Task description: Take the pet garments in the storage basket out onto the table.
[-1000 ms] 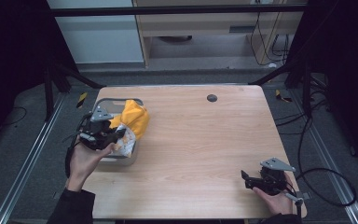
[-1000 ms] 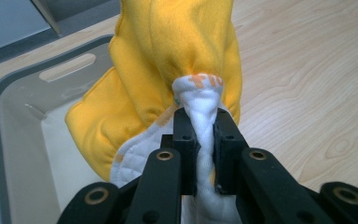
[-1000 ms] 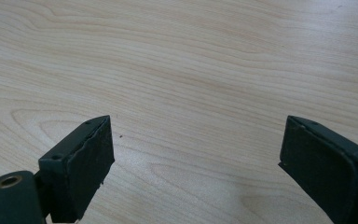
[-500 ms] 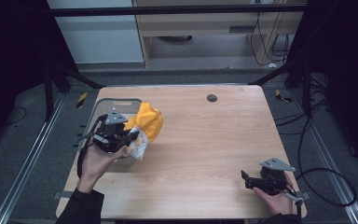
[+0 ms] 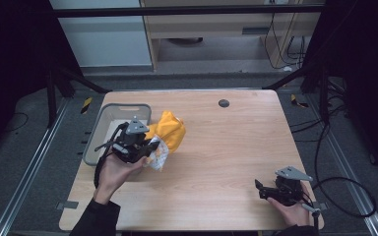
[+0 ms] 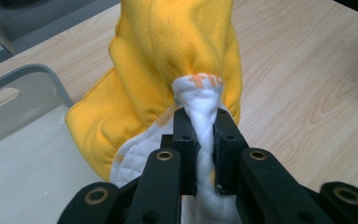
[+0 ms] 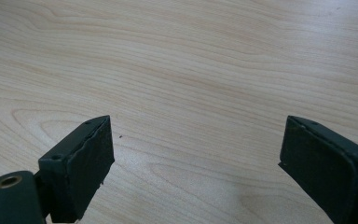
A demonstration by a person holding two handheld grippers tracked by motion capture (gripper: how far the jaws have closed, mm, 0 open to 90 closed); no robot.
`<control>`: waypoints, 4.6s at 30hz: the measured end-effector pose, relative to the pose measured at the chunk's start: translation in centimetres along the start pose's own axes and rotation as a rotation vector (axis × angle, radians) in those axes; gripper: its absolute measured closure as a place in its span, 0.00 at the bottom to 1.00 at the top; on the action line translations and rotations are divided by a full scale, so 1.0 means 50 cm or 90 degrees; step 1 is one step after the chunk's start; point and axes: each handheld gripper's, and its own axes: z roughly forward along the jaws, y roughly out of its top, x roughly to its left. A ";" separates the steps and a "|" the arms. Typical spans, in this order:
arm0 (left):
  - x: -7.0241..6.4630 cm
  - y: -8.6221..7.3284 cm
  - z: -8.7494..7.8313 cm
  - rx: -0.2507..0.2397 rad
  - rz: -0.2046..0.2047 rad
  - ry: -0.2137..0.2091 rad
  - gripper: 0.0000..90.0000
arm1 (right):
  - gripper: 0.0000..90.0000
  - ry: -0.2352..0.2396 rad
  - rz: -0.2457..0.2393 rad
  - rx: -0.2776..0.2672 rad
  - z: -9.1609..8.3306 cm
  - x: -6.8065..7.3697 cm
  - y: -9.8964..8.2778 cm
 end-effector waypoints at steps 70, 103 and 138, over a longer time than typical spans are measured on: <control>-0.112 -0.035 0.226 0.075 0.039 -0.094 0.91 | 0.10 -0.003 -0.006 -0.005 0.001 -0.001 -0.003; -0.130 -0.051 0.238 0.073 0.053 -0.110 0.53 | 0.09 -0.005 -0.010 -0.003 0.002 -0.001 -0.003; -0.039 -0.161 0.090 -0.050 -0.030 -0.020 0.27 | 0.07 -0.007 -0.003 -0.005 0.000 -0.001 -0.005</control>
